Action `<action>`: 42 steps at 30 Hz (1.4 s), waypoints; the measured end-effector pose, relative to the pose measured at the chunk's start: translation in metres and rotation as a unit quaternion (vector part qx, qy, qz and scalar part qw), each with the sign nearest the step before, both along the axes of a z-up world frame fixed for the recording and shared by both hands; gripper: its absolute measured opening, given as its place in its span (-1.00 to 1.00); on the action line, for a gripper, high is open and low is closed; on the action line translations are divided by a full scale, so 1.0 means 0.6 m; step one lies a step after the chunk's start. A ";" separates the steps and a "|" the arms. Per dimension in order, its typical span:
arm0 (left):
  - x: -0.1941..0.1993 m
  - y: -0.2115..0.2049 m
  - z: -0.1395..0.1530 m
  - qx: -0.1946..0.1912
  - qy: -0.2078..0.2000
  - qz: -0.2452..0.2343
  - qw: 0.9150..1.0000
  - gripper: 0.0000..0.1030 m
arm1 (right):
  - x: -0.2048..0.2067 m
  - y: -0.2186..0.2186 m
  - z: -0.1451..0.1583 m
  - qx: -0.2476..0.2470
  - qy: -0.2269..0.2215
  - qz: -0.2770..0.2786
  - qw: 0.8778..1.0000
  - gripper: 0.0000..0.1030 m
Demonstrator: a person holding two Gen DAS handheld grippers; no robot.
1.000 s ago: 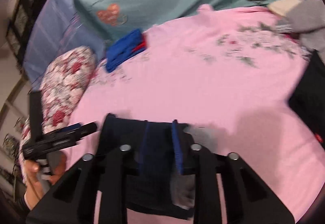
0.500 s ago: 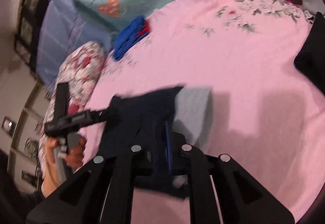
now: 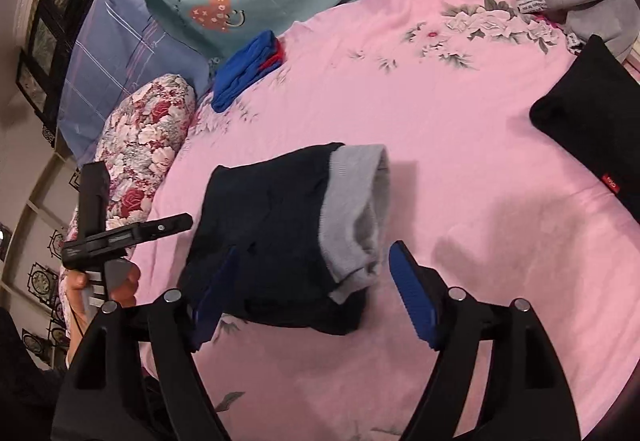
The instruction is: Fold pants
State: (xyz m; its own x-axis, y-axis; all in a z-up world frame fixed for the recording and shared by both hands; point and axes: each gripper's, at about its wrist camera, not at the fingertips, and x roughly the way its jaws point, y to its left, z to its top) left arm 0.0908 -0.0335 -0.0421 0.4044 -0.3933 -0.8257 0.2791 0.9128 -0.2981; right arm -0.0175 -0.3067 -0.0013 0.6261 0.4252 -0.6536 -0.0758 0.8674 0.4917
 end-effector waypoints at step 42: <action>0.368 0.097 0.002 0.043 -0.097 0.151 0.983 -0.11 | 0.548 0.267 -0.014 -0.198 -0.041 0.079 0.976 0.07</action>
State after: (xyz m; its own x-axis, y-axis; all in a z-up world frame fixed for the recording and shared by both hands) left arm 0.3116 0.0249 -0.0408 0.6459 -0.1626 -0.7459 0.0348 0.9823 -0.1840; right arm 0.3111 -0.1466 -0.0096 0.6297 0.2456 -0.7370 -0.2497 0.9624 0.1074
